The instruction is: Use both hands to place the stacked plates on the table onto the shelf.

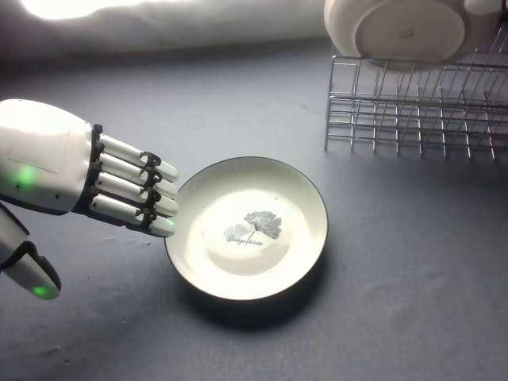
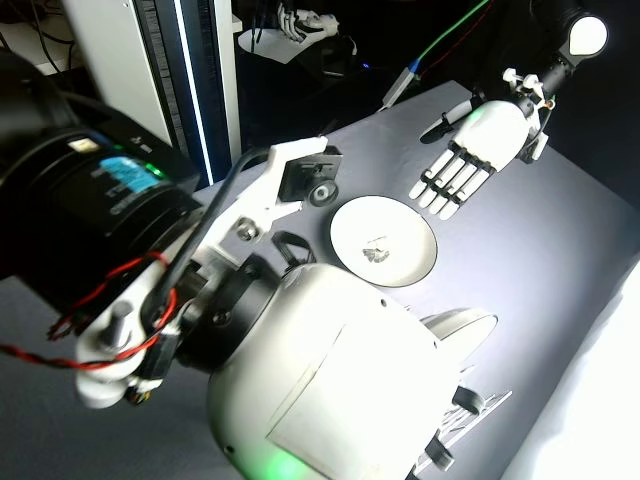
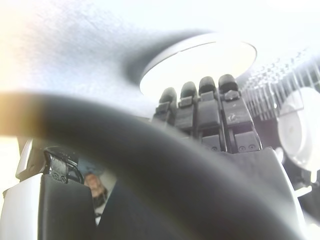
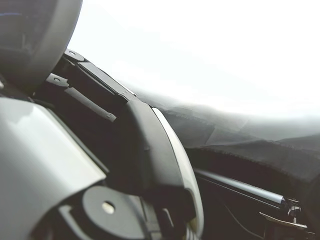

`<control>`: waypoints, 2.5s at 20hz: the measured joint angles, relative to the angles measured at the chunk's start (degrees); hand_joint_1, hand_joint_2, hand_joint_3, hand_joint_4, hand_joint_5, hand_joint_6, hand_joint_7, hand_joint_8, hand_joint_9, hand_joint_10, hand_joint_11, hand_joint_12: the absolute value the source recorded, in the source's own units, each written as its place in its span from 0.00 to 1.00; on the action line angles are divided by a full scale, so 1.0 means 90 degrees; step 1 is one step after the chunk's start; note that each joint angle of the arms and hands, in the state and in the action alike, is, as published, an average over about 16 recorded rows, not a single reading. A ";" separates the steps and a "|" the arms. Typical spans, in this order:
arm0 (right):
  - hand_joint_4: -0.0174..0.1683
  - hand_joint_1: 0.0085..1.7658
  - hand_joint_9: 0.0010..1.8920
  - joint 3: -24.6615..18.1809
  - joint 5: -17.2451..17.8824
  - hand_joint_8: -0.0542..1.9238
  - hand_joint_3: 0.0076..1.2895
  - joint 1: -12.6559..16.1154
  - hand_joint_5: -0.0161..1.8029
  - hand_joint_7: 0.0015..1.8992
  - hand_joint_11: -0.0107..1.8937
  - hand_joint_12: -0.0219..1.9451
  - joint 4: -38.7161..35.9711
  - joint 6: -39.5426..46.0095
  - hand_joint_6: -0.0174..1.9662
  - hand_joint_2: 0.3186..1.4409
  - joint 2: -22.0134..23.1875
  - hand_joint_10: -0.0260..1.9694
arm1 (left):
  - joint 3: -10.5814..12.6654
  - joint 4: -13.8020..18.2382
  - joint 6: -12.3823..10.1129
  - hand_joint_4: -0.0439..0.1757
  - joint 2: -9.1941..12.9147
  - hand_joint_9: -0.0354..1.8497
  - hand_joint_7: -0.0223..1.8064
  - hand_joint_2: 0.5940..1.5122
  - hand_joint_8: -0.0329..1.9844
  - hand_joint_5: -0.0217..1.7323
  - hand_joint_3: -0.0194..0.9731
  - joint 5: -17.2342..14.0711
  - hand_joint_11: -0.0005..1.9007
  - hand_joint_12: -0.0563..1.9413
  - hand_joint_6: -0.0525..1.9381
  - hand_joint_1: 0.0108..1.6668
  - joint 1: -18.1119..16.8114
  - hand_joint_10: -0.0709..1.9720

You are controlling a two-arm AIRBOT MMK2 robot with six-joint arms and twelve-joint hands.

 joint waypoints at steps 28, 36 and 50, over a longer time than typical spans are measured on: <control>0.07 0.54 0.14 -0.0467 0.2124 0.03 0.00 -0.0599 0.15 0.13 0.01 0.45 -0.3039 -0.0124 0.02 0.58 0.0154 0.01 | -0.0290 -0.0111 0.0254 0.18 -0.0155 0.03 0.02 0.61 0.02 0.02 0.03 0.0397 0.01 0.03 0.02 0.00 0.0478 0.04; 0.10 0.51 0.06 -0.0760 0.3786 0.03 0.00 -0.1075 0.08 0.05 0.01 0.23 -0.5260 -0.0408 0.02 0.55 0.0122 0.01 | -0.0432 -0.0265 0.0385 0.17 -0.0150 0.03 0.02 0.61 0.02 0.01 0.03 0.0506 0.01 0.03 0.02 0.00 0.0779 0.04; 0.12 0.53 0.01 -0.0829 0.4415 0.03 0.00 -0.1855 0.02 0.01 0.02 0.01 -0.6068 -0.0943 0.02 0.46 -0.0455 0.01 | -0.0725 -0.0596 0.0679 0.15 -0.0076 0.03 0.02 0.62 0.02 0.00 0.03 0.0756 0.01 0.02 0.01 0.00 0.1427 0.04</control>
